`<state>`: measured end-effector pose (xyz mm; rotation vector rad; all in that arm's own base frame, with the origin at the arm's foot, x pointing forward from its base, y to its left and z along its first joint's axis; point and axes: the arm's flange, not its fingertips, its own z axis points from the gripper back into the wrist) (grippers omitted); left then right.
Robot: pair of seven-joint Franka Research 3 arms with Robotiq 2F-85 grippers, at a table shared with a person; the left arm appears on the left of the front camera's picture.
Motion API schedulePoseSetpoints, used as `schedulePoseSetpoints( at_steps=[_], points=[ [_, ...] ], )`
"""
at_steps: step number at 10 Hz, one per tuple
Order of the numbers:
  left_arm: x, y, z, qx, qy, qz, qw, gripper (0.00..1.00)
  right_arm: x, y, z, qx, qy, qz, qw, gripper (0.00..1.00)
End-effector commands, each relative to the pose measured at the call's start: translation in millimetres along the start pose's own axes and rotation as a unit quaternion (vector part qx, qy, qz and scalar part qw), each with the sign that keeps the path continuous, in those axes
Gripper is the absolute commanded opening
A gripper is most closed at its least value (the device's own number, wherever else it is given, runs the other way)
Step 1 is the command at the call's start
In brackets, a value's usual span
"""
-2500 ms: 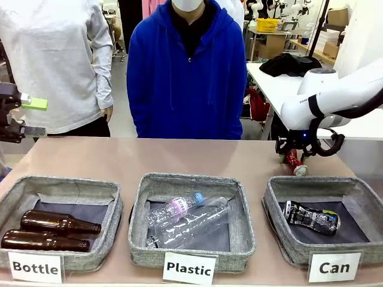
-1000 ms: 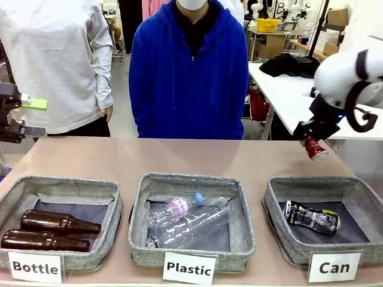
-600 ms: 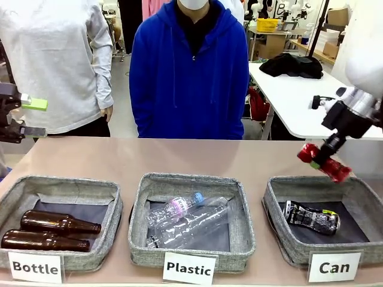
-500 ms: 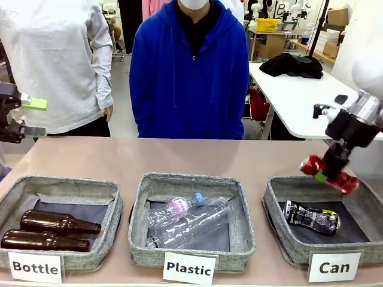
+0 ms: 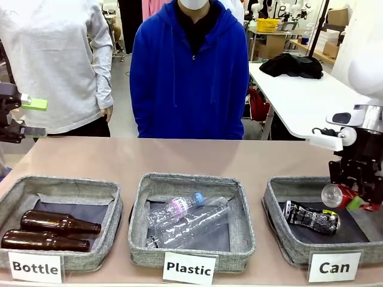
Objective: Sort the can waste into the basket.
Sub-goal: Pick up the can waste from the table and place it in the right Fabric basket.
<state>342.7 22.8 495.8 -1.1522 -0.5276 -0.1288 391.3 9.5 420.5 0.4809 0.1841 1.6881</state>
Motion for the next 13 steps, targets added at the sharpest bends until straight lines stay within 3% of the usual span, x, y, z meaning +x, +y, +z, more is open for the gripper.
schedulePoseSetpoints(
  at_steps=[1,2,3,4,5,8,10,11,12,13],
  points=[
    [-0.8,-1.8,1.1,0.0,0.005,0.0,1.0,1.0,-3.9,-5.6,5.4,-0.007,0.025,0.029,0.999,0.85],
    [-0.8,-1.8,1.1,0.0,0.005,0.0,1.0,1.0,-3.9,-4.3,3.0,-0.013,0.033,0.027,0.999,0.85],
    [-0.8,-1.8,1.1,0.0,0.005,0.0,1.0,1.0,-4.0,-4.1,2.8,-0.014,0.033,0.023,0.999,1.0],
    [-0.8,-1.8,1.1,0.0,0.005,0.0,1.0,1.0,-3.8,-2.3,0.2,-0.02,0.043,0.022,0.999,0.87],
    [-0.8,-1.8,1.1,0.0,0.005,0.0,1.0,1.0,-3.6,-1.3,-1.1,-0.022,0.042,0.02,0.999,1.0],
    [-0.8,-1.8,1.1,0.0,0.005,0.0,1.0,1.0,-5.6,-1.5,-1.0,-0.023,0.019,-0.004,1.0,1.0],
    [-0.8,-1.8,1.1,0.0,0.005,0.0,1.0,1.0,-8.2,1.8,6.6,-0.024,-0.071,-0.026,0.997,1.0],
    [-0.8,-1.8,1.1,0.0,0.005,0.0,1.0,1.0,-10.5,8.1,12.7,-0.018,-0.161,-0.059,0.985,1.0],
    [-0.8,-1.8,1.1,0.0,0.005,0.0,1.0,1.0,-13.3,12.5,21.1,0.012,-0.311,-0.183,0.932,1.0],
    [-0.8,-1.8,1.1,0.0,0.005,0.0,1.0,1.0,-11.4,11.9,34.3,0.052,-0.463,-0.3,0.832,1.0]
  ],
)
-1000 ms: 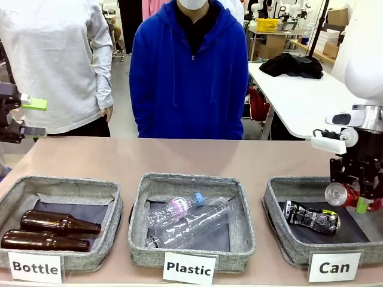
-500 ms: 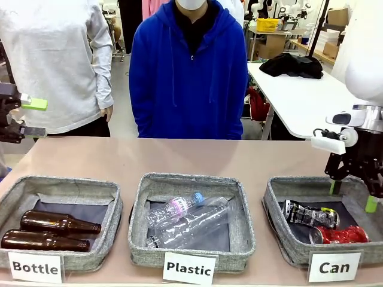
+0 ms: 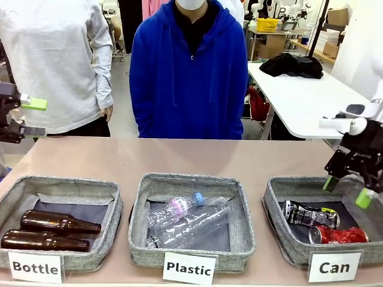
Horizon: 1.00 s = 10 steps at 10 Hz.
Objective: Sort the can waste into the basket.
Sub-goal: Pick up the can waste from the table and place it in the right Fabric basket.
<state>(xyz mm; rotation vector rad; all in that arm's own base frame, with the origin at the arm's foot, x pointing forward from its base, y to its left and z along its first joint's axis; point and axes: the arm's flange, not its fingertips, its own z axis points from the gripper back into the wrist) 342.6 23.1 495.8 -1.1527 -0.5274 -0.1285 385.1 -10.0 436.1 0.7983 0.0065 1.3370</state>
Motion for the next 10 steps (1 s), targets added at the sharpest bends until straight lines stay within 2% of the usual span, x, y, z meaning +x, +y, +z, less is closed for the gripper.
schedulePoseSetpoints(
  at_steps=[1,2,4,6,8,9,10],
  points=[
    [-0.7,-1.8,0.8,0.001,0.005,0.0,1.0,1.0,13.4,-4.6,30.5,0.051,-0.441,-0.314,0.839,1.0],
    [-0.7,-1.8,0.8,0.001,0.005,0.0,1.0,1.0,10.3,-10.7,39.8,0.08,-0.521,-0.364,0.768,1.0],
    [-0.7,-1.8,0.8,0.001,0.005,0.0,1.0,1.0,0.4,-21.6,51.2,0.115,-0.586,-0.423,0.682,1.0],
    [-0.7,-1.8,0.8,0.001,0.005,0.0,1.0,1.0,-8.4,-26.9,54.3,0.12,-0.62,-0.467,0.619,1.0],
    [-0.7,-1.8,0.8,0.001,0.005,0.0,1.0,1.0,-11.5,-28.6,53.5,0.107,-0.621,-0.463,0.623,1.0],
    [-0.7,-1.8,0.8,0.001,0.005,0.0,1.0,1.0,-23.1,-35.9,61.1,0.12,-0.356,-0.391,0.84,1.0],
    [-0.7,-1.8,0.8,0.001,0.005,0.0,1.0,1.0,-23.1,-35.9,61.1,0.12,-0.356,-0.391,0.84,1.0]
  ],
)
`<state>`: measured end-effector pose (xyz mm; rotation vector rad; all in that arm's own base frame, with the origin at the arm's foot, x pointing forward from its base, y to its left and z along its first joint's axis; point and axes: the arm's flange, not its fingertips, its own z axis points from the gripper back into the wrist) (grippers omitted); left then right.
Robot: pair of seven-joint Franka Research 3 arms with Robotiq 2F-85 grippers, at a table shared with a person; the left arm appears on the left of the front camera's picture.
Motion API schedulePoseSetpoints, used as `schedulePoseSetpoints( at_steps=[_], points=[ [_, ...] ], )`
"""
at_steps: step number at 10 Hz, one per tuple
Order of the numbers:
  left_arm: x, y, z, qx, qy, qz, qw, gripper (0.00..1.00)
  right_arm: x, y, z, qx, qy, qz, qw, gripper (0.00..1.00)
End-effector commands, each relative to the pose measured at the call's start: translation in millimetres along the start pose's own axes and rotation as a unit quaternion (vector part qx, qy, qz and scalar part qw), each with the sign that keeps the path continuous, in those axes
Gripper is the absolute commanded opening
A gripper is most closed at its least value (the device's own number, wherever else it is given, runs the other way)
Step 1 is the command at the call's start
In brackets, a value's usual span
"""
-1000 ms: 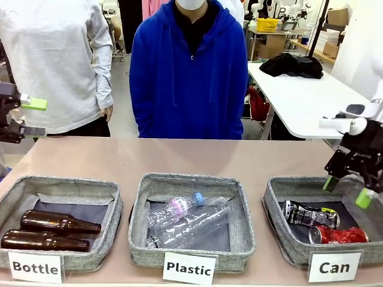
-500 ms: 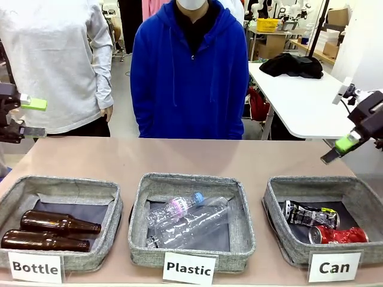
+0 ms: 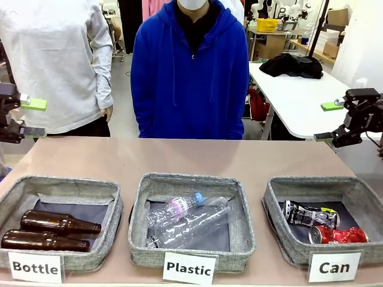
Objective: Sort the can waste into the basket.
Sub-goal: Pick up the can waste from the table and place it in the right Fabric basket.
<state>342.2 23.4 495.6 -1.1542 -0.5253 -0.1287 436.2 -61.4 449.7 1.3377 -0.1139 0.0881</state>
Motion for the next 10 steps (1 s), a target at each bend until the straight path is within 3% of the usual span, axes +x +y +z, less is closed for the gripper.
schedulePoseSetpoints(
  at_steps=[1,10],
  points=[
    [-0.4,-2.0,0.5,0.001,0.004,-0.001,1.0,1.0,0.5,3.1,0.9,-0.016,0.049,0.037,0.998,1.0],
    [-0.4,-2.0,0.5,0.001,0.004,-0.001,1.0,1.0,0.5,3.1,0.9,-0.016,0.049,0.037,0.998,1.0]
  ],
)
